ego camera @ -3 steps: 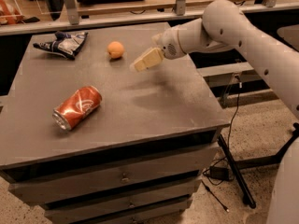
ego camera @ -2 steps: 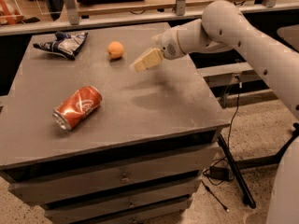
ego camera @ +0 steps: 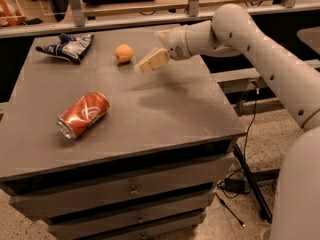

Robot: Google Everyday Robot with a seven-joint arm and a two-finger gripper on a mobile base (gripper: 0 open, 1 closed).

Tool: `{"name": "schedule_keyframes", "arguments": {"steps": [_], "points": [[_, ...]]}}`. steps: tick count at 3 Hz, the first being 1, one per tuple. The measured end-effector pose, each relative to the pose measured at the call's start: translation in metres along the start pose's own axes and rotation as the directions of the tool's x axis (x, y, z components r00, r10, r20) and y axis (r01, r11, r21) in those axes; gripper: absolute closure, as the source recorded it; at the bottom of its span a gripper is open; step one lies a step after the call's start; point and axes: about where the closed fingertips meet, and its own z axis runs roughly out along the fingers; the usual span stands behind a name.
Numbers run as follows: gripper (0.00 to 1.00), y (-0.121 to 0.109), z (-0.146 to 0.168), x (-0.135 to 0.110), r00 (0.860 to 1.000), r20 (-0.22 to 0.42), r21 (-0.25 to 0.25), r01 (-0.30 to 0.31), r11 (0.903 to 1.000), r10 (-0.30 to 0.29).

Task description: Move orange near coke can

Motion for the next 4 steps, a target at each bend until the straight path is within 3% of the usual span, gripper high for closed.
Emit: {"name": "schedule_keyframes", "arguments": {"steps": [1,2,4], "points": [[0.00,-0.009,0.011,-0.006,0.999,0.033,-0.029,0.038,0.9988,-0.037],[0.00,-0.014,0.023,-0.001,0.999,0.011,-0.038,0.037,0.9986,-0.037],[0.00,-0.014,0.055,0.014,0.998,-0.051,0.006,-0.046,0.9989,0.046]]}}
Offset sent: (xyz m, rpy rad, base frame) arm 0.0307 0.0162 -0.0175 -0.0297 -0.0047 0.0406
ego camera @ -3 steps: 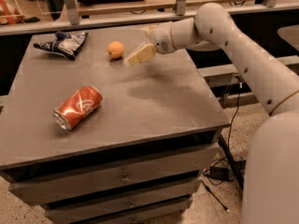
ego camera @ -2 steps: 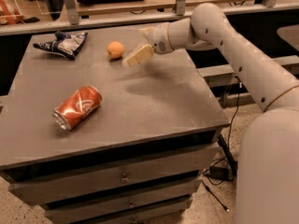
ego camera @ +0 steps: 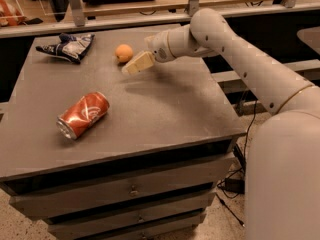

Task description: Move orange near coke can

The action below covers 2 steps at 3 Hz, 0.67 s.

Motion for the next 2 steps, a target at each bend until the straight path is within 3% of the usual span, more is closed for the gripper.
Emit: {"name": "schedule_keyframes", "arguments": {"steps": [2], "points": [[0.00,-0.006,0.035,-0.008,0.999,0.035,-0.027,-0.004,0.9996,0.005]]}}
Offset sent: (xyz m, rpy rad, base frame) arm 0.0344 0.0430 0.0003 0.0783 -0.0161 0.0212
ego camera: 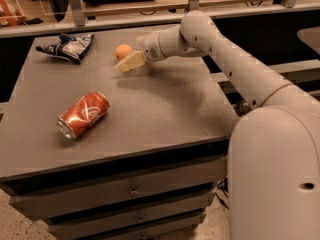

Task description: Move orange near coke can

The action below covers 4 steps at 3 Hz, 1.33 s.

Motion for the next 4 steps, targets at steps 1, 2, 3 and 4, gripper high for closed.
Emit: {"name": "schedule_keyframes", "arguments": {"steps": [1,2,3,4], "points": [[0.16,-0.006,0.008,-0.003,1.000,0.010,0.001,-0.005,1.0000,0.005],[0.41,-0.006,0.014,-0.003,1.000,0.014,-0.015,-0.020,0.9997,0.020],[0.64,-0.004,0.011,-0.003,1.000,0.003,-0.025,-0.026,0.9993,0.026],[0.87,0.016,-0.022,-0.018,0.998,-0.005,-0.028,-0.056,0.9981,0.056]]}}
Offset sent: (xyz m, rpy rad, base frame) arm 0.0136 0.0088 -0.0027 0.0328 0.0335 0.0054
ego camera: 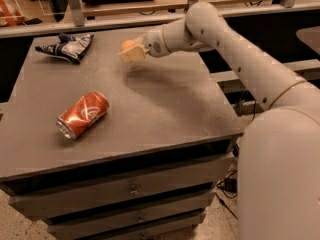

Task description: Move orange near coke can

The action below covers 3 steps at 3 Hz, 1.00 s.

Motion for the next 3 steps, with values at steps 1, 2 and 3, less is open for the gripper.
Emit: {"name": "schedule_keyframes", "arguments": {"steps": [1,2,3], "points": [[1.00,0.038,-0.034,-0.015,0.999,-0.031,0.009,-0.029,0.9995,0.029],[1.00,0.090,-0.049,-0.017,0.996,-0.082,-0.051,-0.027,0.9984,0.023],[1.00,0.130,-0.058,-0.010,0.991,-0.133,-0.095,-0.027,0.9951,0.014]]}}
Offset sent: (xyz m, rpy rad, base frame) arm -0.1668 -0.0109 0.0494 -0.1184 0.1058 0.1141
